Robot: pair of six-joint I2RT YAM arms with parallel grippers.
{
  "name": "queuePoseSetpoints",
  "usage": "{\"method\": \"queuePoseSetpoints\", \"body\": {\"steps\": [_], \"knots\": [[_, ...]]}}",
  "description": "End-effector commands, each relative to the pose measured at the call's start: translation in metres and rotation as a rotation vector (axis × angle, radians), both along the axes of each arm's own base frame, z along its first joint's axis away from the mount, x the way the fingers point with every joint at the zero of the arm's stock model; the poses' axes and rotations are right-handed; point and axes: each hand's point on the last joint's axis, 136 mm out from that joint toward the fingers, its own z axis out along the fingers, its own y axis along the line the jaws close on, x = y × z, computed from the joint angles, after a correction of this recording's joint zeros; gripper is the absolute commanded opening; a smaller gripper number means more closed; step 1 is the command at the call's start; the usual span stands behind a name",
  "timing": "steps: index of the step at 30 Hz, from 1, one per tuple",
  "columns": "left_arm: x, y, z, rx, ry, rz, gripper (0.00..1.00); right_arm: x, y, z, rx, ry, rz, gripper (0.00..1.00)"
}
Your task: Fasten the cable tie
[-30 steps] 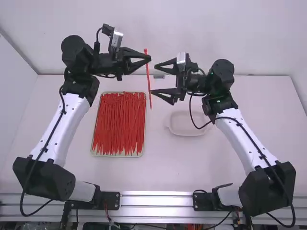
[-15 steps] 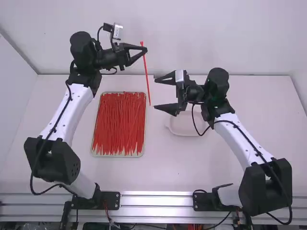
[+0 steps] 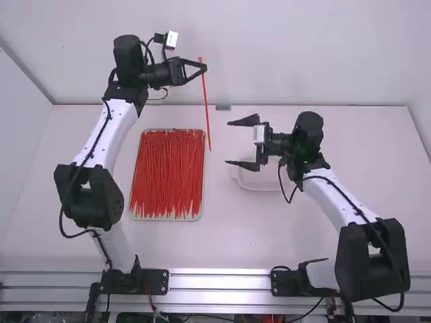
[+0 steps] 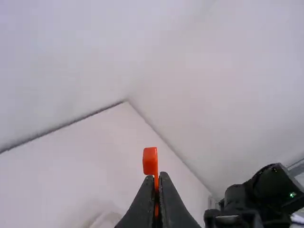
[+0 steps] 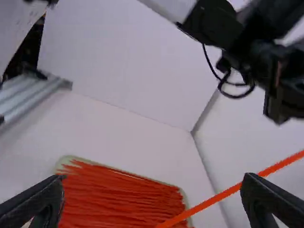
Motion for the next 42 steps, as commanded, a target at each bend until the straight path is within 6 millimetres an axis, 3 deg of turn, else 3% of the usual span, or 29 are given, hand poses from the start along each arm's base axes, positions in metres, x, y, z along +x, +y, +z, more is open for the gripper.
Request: {"method": "queuePoseSetpoints", "body": {"steps": [1, 10, 15, 23, 32, 34, 36, 42], "knots": [[-0.004, 0.001, 0.004, -0.046, 0.092, -0.039, 0.02, -0.014, 0.001, -0.008, 0.007, -0.28, 0.062, 0.98], [-0.034, -0.014, 0.003, -0.126, 0.34, -0.204, 0.02, -0.033, 0.001, -0.034, 0.033, -0.762, 0.094, 0.99], [-0.046, -0.017, 0.001, -0.139, 0.422, -0.268, 0.02, -0.04, 0.007, -0.034, 0.051, -0.837, 0.112, 0.99], [-0.049, -0.021, -0.035, -0.144, 0.669, -0.212, 0.02, -0.052, 0.018, -0.029, 0.093, -1.036, 0.146, 0.99], [-0.055, -0.029, -0.059, -0.134, 0.718, -0.226, 0.02, -0.061, 0.027, -0.027, 0.122, -1.116, 0.174, 0.98], [-0.058, -0.034, -0.064, -0.129, 0.729, -0.233, 0.02, -0.062, 0.028, -0.027, 0.123, -1.117, 0.175, 0.96], [-0.062, -0.041, -0.069, -0.125, 0.743, -0.247, 0.02, -0.066, 0.03, -0.025, 0.134, -1.129, 0.186, 0.86], [-0.067, -0.055, -0.072, -0.104, 0.729, -0.264, 0.02, -0.069, 0.033, -0.025, 0.143, -1.156, 0.193, 0.79]]}}
